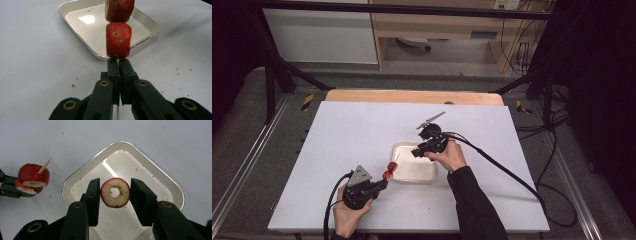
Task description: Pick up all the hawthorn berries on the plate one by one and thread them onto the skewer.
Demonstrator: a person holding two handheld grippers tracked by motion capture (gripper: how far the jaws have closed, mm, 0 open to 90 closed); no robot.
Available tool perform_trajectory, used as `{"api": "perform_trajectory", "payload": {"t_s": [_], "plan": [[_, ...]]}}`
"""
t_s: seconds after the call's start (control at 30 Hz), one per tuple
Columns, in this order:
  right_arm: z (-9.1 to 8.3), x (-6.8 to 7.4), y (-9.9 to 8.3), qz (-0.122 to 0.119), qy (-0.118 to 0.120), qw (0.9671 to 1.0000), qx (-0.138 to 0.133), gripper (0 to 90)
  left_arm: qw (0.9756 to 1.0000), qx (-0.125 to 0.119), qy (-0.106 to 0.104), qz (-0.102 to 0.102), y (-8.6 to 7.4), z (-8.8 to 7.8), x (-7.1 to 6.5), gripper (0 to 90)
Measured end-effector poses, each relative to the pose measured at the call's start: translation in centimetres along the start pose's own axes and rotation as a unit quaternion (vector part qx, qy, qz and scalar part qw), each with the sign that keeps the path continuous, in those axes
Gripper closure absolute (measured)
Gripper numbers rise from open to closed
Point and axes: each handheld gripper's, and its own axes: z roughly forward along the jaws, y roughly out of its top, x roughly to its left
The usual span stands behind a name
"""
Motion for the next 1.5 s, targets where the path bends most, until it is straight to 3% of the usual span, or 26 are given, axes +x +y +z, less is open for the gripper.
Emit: {"api": "perform_trajectory", "payload": {"t_s": [0.13,0.33,0.47,0.63,0.77,1.03,1.5], "plan": [[-1.2,0.0,-1.5,0.014,0.002,0.9994,-0.031,61.4,0.9998,-0.008,-0.013,0.016,0.2,0.5,-0.4,88.3],[-2.6,-0.1,-3.7,0.044,0.005,0.9955,-0.083,61.4,0.9997,-0.013,-0.012,0.017,0.5,0.9,-1.3,88.2],[-3.2,-0.3,-5.1,0.068,0.015,0.9894,-0.127,61.4,0.9998,-0.011,-0.014,0.007,0.7,1.1,-2.0,88.3],[-3.6,-0.3,-6.6,0.099,0.034,0.9784,-0.178,61.4,0.9997,-0.016,-0.016,0.002,0.9,1.5,-2.7,88.3],[-3.6,-0.2,-7.5,0.12,0.043,0.9671,-0.22,61.4,0.9997,-0.02,-0.016,-0.002,1.0,1.8,-3.2,88.3],[-3.6,-0.2,-8.3,0.169,0.052,0.9364,-0.303,61.4,0.9989,-0.034,-0.02,-0.025,1.1,2.7,-4.8,88.3],[-3.1,0.5,-8.6,0.189,0.055,0.8919,-0.407,61.5,0.9955,-0.061,-0.027,-0.067,1.3,3.6,-6.2,88.2]]}}
